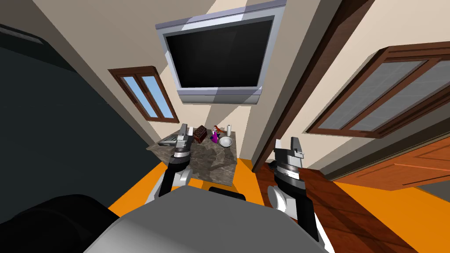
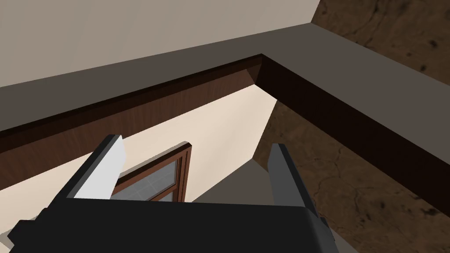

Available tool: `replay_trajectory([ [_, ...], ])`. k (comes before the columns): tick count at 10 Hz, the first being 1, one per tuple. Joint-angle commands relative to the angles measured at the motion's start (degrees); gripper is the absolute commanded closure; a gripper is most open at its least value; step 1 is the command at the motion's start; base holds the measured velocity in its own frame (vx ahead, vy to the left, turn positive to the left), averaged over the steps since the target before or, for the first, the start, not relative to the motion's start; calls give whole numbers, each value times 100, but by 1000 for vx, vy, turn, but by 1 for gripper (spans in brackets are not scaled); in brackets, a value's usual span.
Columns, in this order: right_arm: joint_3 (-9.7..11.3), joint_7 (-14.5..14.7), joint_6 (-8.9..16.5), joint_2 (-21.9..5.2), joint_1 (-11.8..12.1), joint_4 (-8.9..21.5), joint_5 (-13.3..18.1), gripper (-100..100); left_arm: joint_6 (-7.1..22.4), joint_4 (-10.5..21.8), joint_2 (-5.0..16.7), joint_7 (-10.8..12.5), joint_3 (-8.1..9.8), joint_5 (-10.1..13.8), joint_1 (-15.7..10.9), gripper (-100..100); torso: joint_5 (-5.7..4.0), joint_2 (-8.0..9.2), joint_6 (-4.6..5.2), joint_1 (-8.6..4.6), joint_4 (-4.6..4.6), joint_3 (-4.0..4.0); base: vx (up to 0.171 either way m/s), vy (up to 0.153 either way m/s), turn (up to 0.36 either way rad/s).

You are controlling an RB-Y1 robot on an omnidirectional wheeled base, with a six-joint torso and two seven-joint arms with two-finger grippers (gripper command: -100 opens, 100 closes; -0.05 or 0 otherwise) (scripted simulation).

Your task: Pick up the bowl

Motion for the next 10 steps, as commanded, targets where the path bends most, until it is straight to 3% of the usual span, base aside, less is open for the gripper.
replay_trajectory([
  [1,0,0,0,0,0,0,0,0,93,90,243,55,67,-24,-119,-100,0,0,0,0,0,0,-24,-27,-59],
  [5,1,0,0,1,-1,0,0,0,492,406,561,232,267,-82,-555,-100,-3,27,2,-15,6,16,-73,-48,-69],
  [7,1,0,0,1,-1,0,0,0,785,635,656,347,385,-105,-872,-100,-5,31,1,-24,7,18,-83,-64,-84],
  [8,1,0,0,1,-1,0,0,0,825,635,656,347,385,-105,-872,-100,-5,29,2,-22,7,17,-62,-44,-34],
  [10,1,0,0,0,-1,0,0,0,1171,902,724,471,502,-116,-1244,-100,-4,24,1,-15,5,14,-68,-47,-91],
])
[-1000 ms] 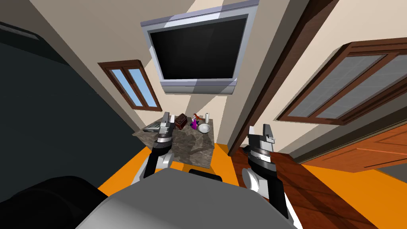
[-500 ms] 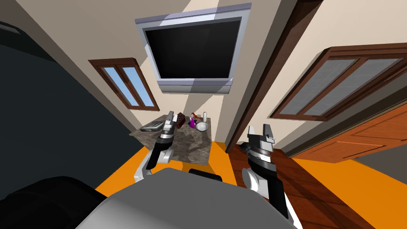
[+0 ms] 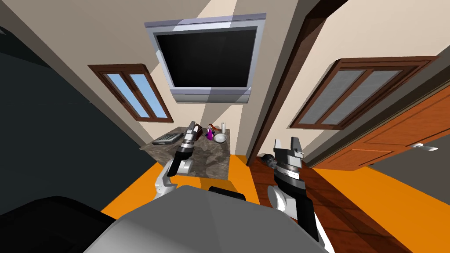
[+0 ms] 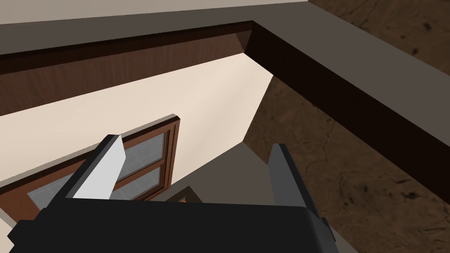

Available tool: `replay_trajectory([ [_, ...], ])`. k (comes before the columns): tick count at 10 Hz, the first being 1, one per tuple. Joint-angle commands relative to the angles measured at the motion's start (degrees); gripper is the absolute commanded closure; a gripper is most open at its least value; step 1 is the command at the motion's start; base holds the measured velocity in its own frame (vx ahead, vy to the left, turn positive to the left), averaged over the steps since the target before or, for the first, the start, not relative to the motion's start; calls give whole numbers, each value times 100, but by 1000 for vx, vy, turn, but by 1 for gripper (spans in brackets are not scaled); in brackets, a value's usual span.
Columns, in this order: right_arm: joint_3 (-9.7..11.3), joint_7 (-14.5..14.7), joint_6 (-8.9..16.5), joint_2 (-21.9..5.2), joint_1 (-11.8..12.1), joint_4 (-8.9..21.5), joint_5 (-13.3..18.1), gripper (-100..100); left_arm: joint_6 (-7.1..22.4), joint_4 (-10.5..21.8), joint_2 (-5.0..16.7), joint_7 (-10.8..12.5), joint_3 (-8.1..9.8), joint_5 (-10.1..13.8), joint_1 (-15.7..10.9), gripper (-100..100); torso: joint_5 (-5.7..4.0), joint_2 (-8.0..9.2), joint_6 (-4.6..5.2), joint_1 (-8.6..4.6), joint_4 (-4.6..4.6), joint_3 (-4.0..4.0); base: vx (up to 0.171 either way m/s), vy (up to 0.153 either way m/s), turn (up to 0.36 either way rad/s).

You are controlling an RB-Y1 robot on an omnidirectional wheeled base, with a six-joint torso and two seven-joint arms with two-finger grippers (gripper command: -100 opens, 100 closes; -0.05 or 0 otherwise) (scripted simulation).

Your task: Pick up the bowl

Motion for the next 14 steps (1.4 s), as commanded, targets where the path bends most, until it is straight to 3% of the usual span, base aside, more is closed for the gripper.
replay_trajectory([
  [1,0,0,0,0,0,0,0,0,221,61,28,50,43,1,-116,-100,0,0,0,0,0,0,-48,-42,-21],
  [5,0,0,0,0,1,0,0,0,907,524,106,239,195,17,-765,-100,0,-6,-3,2,-1,-3,-55,-49,-62],
  [6,0,0,0,0,0,0,0,0,1032,524,106,239,195,17,-765,-100,1,-7,-1,5,-1,-4,-31,-26,-35],
  [7,-1,0,0,0,1,0,0,0,1244,693,130,299,235,32,-1000,-100,2,-12,-3,10,-2,-6,-29,-30,-67],
  [8,0,0,0,0,1,0,0,0,1345,693,130,299,235,32,-1000,-100,2,-14,-1,9,-3,-8,-27,-26,-29],
  [9,-1,0,0,0,1,0,0,0,1547,870,154,358,269,54,-1232,-100,2,-15,-4,11,-3,-8,-40,-35,-53],
  [10,0,0,0,0,1,0,0,0,1678,870,154,358,269,54,-1242,-100,2,-12,-2,8,-3,-7,-36,-30,-33],
  [13,-1,0,0,0,1,0,0,0,2186,1243,203,465,313,116,-1715,-100,1,-13,-4,9,-3,-7,-38,-33,-47],
  [14,-1,0,0,0,1,0,0,0,2346,1243,203,465,313,116,-1736,-100,2,-11,-2,10,-2,-6,-34,-22,-25],
])
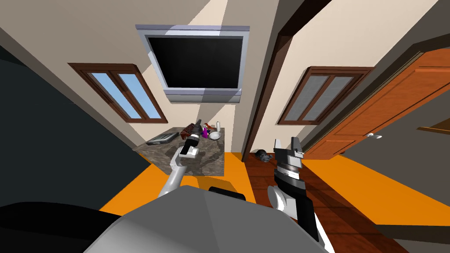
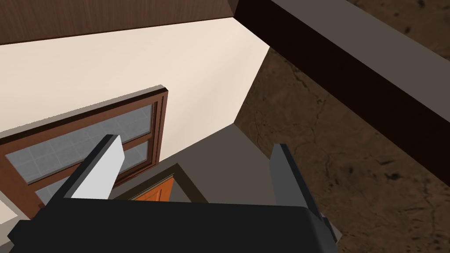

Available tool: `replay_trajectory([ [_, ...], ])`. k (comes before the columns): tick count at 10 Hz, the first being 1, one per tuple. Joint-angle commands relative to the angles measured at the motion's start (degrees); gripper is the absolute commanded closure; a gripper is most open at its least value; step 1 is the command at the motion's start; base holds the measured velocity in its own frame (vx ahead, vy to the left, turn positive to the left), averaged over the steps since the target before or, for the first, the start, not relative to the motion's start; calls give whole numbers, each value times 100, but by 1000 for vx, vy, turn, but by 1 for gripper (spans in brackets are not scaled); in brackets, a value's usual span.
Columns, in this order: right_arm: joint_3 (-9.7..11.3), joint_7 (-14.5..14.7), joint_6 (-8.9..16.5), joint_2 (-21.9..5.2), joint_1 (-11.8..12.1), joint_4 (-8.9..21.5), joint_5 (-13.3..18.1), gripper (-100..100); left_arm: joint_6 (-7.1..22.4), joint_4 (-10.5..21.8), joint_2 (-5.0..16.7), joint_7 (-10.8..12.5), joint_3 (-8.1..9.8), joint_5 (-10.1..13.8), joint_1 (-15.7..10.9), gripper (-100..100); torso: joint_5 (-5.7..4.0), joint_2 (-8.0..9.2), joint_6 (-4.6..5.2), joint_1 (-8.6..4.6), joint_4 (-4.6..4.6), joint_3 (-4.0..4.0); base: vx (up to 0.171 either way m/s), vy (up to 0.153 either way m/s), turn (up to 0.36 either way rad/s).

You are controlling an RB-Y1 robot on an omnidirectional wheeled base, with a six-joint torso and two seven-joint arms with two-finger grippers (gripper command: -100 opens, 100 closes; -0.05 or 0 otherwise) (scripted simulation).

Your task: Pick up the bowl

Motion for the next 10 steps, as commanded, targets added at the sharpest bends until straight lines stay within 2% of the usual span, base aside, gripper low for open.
replay_trajectory([
  [1,0,0,0,0,0,0,0,0,179,49,26,15,14,14,-68,-100,0,0,0,0,0,0,-11,-10,4],
  [2,0,0,0,0,0,0,0,0,397,243,52,63,24,55,-318,-100,1,-6,-1,5,-1,-3,-19,-19,-43],
  [3,0,0,0,0,0,0,0,0,556,243,52,63,24,55,-318,-100,1,-6,1,2,-1,-4,-20,-20,-35],
  [4,0,0,0,0,0,0,0,0,739,440,78,106,24,103,-554,-100,1,-5,-1,3,-1,-3,-24,-28,-47],
  [6,0,0,0,0,0,0,0,0,965,440,78,106,24,103,-569,-100,0,-5,-1,2,-1,-3,-18,-12,-7],
  [7,0,0,0,0,0,0,0,0,1151,640,106,145,15,157,-818,-100,1,-6,-2,7,-1,-4,-18,-16,-41],
  [9,0,0,0,0,0,0,0,0,1379,640,106,145,15,157,-818,-100,1,-6,-2,5,-2,-4,-12,-8,-10],
  [10,0,0,0,0,0,0,0,0,1598,841,135,179,-4,217,-1066,-100,2,-8,-2,8,-2,-5,-14,-11,-33],
])
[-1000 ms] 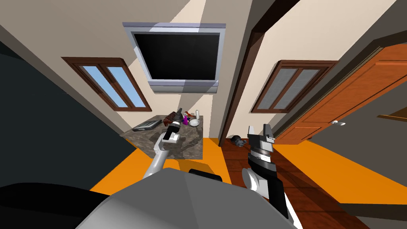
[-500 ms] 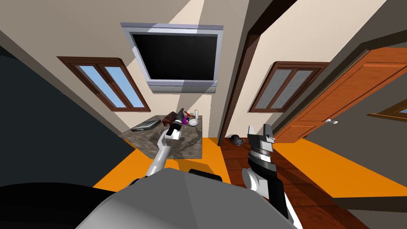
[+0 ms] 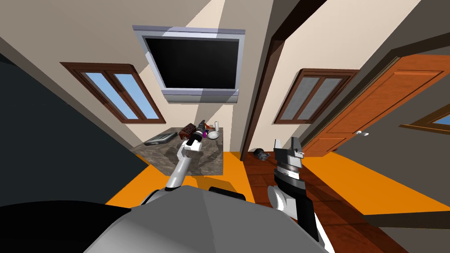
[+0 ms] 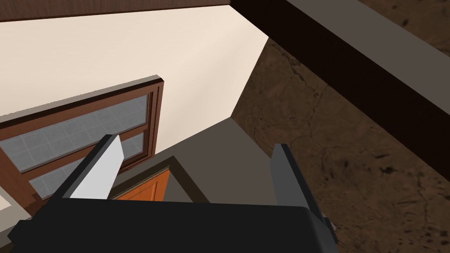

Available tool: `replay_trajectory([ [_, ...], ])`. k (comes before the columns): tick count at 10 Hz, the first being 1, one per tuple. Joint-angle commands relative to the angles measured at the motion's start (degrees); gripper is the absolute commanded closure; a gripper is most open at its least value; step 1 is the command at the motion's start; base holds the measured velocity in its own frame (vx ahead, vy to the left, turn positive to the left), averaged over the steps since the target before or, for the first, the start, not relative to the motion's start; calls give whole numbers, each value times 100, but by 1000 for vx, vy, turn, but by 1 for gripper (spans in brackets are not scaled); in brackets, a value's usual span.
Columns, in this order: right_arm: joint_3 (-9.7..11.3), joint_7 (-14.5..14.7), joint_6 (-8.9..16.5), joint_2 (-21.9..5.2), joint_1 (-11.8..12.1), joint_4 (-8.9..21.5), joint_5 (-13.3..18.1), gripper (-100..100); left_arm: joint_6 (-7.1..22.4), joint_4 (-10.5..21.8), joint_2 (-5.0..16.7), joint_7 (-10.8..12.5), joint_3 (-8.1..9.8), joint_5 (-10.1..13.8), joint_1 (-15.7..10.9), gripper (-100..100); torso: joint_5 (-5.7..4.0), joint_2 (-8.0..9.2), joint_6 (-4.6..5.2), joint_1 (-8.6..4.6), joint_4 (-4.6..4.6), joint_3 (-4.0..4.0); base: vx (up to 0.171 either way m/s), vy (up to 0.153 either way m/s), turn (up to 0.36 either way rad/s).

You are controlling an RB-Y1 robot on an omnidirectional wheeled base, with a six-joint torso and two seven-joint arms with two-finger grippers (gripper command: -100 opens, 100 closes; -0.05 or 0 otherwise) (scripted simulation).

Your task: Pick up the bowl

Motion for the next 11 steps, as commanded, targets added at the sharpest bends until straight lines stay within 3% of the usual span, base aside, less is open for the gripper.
replay_trajectory([
  [1,0,0,0,0,0,0,0,0,286,74,2,15,-14,23,-101,-100,0,0,0,0,0,0,-12,-11,-24],
  [2,0,0,0,0,0,0,0,0,350,74,2,15,-14,23,-101,-100,0,1,-2,0,0,0,0,0,0],
  [3,0,0,0,0,0,0,0,0,582,274,35,44,-42,90,-347,-100,1,-1,-2,2,0,0,-6,-6,-26],
  [5,0,0,0,0,0,0,0,0,787,274,35,44,-42,90,-347,-100,1,-2,-2,3,-1,-1,-3,-3,-10],
  [6,0,0,0,0,0,0,0,0,1010,475,70,68,-80,162,-592,-100,1,-2,-3,4,-1,-1,-3,-5,-21],
  [8,0,0,0,0,0,0,0,0,1234,475,70,68,-80,162,-592,-100,1,-3,-2,3,-1,-2,-1,-2,-10],
  [9,0,0,0,0,0,0,0,0,1450,674,109,86,-126,240,-832,-100,1,-3,-3,4,-1,-2,2,0,-15],
  [11,0,0,0,0,0,0,0,0,1688,674,109,86,-126,240,-832,-100,1,-5,-3,4,-1,-3,2,0,-8],
])
